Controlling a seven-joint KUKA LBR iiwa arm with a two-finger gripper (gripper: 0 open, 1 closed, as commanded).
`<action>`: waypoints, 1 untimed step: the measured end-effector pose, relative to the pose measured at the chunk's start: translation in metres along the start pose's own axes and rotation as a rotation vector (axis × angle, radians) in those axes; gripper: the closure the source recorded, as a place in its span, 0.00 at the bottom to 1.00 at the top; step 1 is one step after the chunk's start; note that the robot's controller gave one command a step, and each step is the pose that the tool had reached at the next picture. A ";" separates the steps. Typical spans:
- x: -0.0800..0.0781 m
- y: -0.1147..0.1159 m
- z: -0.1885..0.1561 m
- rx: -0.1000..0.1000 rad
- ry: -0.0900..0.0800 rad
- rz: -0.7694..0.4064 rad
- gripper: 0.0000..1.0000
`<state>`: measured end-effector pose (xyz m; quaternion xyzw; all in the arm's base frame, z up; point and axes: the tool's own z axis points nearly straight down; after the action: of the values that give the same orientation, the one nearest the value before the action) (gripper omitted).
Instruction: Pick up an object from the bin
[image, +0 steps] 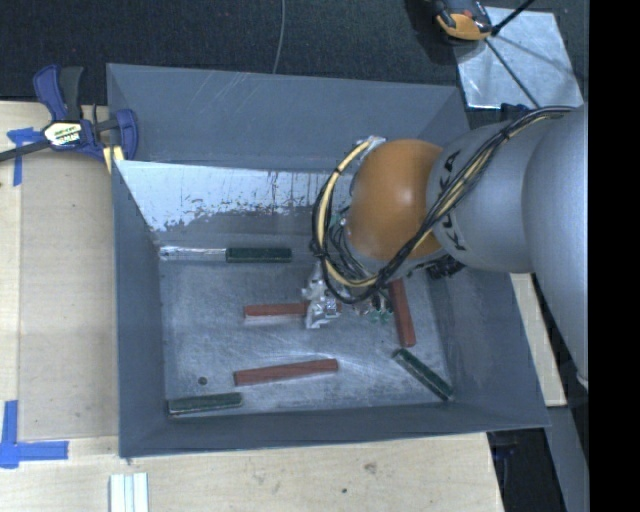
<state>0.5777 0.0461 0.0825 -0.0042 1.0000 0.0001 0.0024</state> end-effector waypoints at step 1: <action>-0.010 -0.002 -0.039 0.000 0.003 -0.037 1.00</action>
Offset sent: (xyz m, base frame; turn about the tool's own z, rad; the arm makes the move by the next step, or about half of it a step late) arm -0.0076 -0.0007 0.0620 -0.0646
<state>0.5872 0.0446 0.1218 -0.0226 0.9997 -0.0001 0.0007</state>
